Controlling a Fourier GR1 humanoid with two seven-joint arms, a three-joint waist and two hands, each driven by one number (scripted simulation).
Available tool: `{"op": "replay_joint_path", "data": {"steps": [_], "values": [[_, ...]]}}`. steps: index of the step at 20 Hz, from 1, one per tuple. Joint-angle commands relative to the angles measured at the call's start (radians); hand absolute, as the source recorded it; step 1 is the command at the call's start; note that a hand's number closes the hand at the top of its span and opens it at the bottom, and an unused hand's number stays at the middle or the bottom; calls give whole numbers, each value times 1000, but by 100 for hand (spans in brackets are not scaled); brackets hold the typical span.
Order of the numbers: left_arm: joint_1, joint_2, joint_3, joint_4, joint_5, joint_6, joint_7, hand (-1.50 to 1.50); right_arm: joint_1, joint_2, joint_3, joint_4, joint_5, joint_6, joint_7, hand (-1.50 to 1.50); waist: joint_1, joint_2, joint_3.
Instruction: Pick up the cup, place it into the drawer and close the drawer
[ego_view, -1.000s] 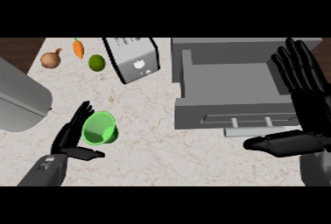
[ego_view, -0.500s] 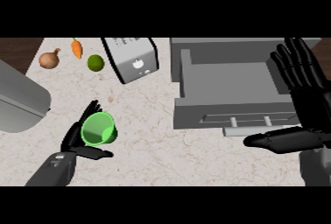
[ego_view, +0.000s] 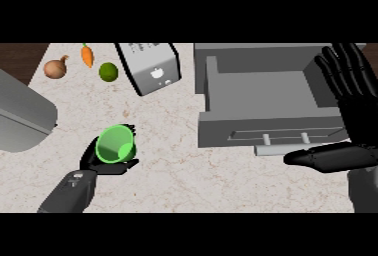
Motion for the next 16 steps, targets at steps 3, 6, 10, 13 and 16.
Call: {"op": "replay_joint_path", "data": {"steps": [3,6,10,13,16], "values": [[40,5,9,-69,-9,82,-240,150,19,-2,-4,-24,0,-9,30,-150,5,-4,1],[18,-31,18,-88,-17,218,-264,150,0,9,8,17,22,-7,-19,-150,10,-1,1],[5,-56,72,-104,57,103,-282,150,16,-1,-23,1,-11,-2,-2,-150,10,-6,2],[19,-65,148,-113,118,212,-288,150,-3,-21,-33,5,-26,12,18,-150,14,-6,2],[14,-74,198,-154,175,208,-273,150,-14,-15,-52,57,-5,-8,-19,-150,31,-11,4]]}}
